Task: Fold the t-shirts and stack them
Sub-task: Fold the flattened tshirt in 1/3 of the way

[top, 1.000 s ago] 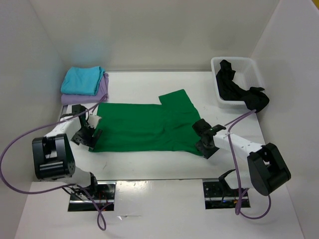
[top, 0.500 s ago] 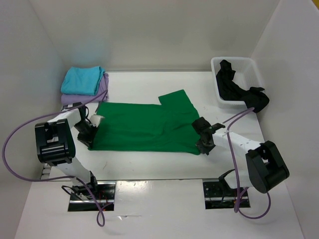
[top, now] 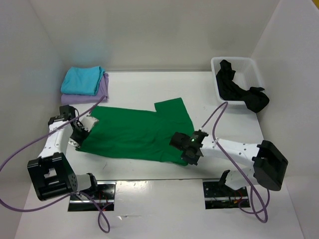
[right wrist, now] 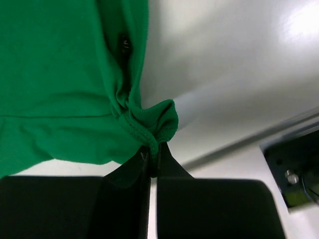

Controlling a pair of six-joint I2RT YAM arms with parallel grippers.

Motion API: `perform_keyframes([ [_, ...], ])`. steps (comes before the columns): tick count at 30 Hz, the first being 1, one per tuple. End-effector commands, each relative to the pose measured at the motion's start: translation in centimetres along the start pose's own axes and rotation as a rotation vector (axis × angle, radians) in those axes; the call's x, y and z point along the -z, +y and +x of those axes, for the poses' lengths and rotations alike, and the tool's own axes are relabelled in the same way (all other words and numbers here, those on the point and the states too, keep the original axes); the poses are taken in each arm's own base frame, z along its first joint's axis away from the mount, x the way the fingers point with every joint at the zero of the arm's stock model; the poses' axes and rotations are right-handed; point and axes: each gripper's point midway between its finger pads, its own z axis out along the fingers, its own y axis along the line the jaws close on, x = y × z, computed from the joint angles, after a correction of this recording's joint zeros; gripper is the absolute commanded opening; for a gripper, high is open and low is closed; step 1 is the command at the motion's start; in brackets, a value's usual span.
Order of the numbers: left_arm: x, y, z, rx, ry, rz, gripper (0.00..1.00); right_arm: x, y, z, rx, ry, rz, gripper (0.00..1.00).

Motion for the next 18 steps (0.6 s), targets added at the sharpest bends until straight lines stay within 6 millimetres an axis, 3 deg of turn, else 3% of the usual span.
perform_keyframes([
  [1, 1.2, -1.5, 3.6, -0.085, 0.142, 0.052, 0.00, 1.8, -0.6, 1.6, -0.015, 0.006, 0.052, 0.00],
  [5, 0.9, -1.0, 5.6, -0.075, 0.183, 0.011, 0.00, 2.1, -1.6, 5.0, 0.058, 0.035, 0.097, 0.01],
  [6, 0.9, -0.9, 6.1, -0.076, 0.207, 0.003, 0.00, 2.1, -1.9, 5.3, 0.053, 0.029, 0.114, 0.13],
  [7, 1.0, -0.8, 6.3, -0.068, 0.215, -0.003, 0.05, 2.0, -2.1, 5.7, 0.059, 0.036, 0.125, 0.48],
  [9, 0.6, -0.8, 7.3, -0.038, 0.248, 0.016, 0.34, 2.0, -2.3, 5.7, 0.062, 0.034, 0.133, 0.65],
  [10, 0.4, -0.8, 7.7, -0.031, 0.270, 0.025, 0.40, 2.3, -2.2, 5.6, 0.052, 0.033, 0.135, 0.74],
  [12, 0.2, -0.5, 8.7, -0.003, 0.310, 0.033, 0.48, 3.0, -2.7, 4.8, 0.035, 0.007, 0.155, 0.77],
  [14, 0.0, -0.8, 9.8, -0.008, 0.359, 0.086, 0.54, 4.9, -1.3, 3.8, 0.053, -0.015, 0.088, 0.82],
  [15, -0.1, -0.5, 10.3, 0.004, 0.378, 0.115, 0.59, 6.2, 0.4, 3.1, 0.050, -0.032, 0.019, 0.82],
  [17, 1.3, 2.6, 8.7, 0.050, 0.330, 0.073, 0.61, 7.8, 2.4, 1.5, 0.046, -0.063, -0.054, 0.84],
  [18, 1.9, 4.0, 8.1, 0.094, 0.300, 0.058, 0.63, 9.2, 4.8, -0.7, 0.014, -0.106, -0.116, 0.85],
])
